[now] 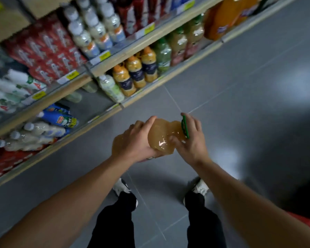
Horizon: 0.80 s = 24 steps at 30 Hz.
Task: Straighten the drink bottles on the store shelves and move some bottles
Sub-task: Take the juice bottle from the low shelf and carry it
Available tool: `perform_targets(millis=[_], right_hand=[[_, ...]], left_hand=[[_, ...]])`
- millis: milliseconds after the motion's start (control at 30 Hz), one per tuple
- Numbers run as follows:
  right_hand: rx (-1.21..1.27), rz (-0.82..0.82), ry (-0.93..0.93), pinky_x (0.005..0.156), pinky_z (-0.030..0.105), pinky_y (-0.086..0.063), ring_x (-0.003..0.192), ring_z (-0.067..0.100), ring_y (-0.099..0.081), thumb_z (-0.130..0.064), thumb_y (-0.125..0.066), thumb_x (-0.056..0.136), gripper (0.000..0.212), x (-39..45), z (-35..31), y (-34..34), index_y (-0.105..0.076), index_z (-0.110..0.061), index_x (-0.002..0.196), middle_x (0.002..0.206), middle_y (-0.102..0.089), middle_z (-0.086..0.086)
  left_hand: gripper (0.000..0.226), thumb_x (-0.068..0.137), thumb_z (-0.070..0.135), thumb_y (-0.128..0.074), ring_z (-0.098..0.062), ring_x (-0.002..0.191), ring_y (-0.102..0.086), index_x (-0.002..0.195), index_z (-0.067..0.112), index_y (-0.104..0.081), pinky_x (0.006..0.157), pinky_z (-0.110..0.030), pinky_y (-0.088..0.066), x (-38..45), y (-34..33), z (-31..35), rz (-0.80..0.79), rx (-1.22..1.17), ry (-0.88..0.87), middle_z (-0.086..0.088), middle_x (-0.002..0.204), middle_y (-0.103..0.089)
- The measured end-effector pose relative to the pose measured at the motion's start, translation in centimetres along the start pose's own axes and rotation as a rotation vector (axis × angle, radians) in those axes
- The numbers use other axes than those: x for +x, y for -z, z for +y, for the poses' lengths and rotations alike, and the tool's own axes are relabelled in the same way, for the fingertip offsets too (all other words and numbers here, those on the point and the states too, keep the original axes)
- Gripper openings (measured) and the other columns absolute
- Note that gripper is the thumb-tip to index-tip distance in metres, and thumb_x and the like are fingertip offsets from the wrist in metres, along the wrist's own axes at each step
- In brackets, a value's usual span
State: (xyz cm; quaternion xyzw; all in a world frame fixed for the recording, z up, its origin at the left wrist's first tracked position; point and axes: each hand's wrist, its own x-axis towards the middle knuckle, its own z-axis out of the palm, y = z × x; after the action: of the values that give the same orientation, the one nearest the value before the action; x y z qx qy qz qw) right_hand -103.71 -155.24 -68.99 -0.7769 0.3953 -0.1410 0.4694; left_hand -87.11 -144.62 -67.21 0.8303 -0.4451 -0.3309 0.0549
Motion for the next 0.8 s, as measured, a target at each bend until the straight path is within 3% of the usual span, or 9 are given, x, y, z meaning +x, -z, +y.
perform_targets(millis=[100,400,567,700,800], right_hand=[[0.025,0.033,-0.024,0.102,0.018,-0.034,0.124,0.02,-0.044,-0.031,-0.069,0.078,0.077,-1.8,1.0,8.4,-0.04,-0.008,0.146,0.136,-0.042,0.01],[0.002,0.187,-0.023,0.098,0.001,-0.027,0.116,0.001,-0.037,-0.018,-0.076,0.076,0.076,-1.0,3.8,29.0,-0.042,-0.008,0.144,0.135,-0.041,0.009],[-0.051,0.213,-0.048,0.098,0.021,-0.036,0.119,0.007,-0.04,-0.013,-0.078,0.079,0.077,5.0,5.1,36.3,-0.039,-0.014,0.146,0.139,-0.037,0.006],[-0.073,0.202,-0.047,0.1,0.027,-0.038,0.124,0.01,-0.039,-0.013,-0.077,0.08,0.077,12.2,6.9,41.2,-0.038,-0.015,0.147,0.142,-0.036,0.005],[-0.087,0.193,-0.035,0.098,0.026,-0.038,0.118,0.0,-0.035,-0.014,-0.077,0.08,0.077,18.0,8.0,44.5,-0.039,-0.014,0.147,0.14,-0.037,0.005]], left_hand=[[0.117,0.047,0.071,-0.076,-0.028,0.12,-0.049,0.144,0.052,-0.014,0.088,-0.051,-0.05,-0.6,-0.1,8.5,-0.011,-0.023,-0.006,0.001,0.131,-0.046],[0.121,0.049,0.052,-0.088,-0.028,0.122,-0.049,0.147,0.049,-0.017,0.096,-0.045,-0.047,3.6,1.1,29.0,0.04,-0.051,-0.155,0.0,0.129,-0.047],[0.119,0.052,0.05,-0.087,-0.03,0.119,-0.051,0.148,0.042,-0.018,0.094,-0.043,-0.046,10.4,3.0,35.8,0.079,-0.052,-0.248,-0.004,0.128,-0.048],[0.12,0.051,0.052,-0.088,-0.029,0.118,-0.051,0.148,0.043,-0.017,0.093,-0.045,-0.049,17.9,4.6,40.0,0.094,-0.078,-0.257,-0.004,0.129,-0.048],[0.121,0.051,0.058,-0.086,-0.03,0.117,-0.053,0.147,0.045,-0.014,0.09,-0.049,-0.051,23.5,6.3,42.9,0.109,-0.079,-0.248,-0.004,0.128,-0.049]])
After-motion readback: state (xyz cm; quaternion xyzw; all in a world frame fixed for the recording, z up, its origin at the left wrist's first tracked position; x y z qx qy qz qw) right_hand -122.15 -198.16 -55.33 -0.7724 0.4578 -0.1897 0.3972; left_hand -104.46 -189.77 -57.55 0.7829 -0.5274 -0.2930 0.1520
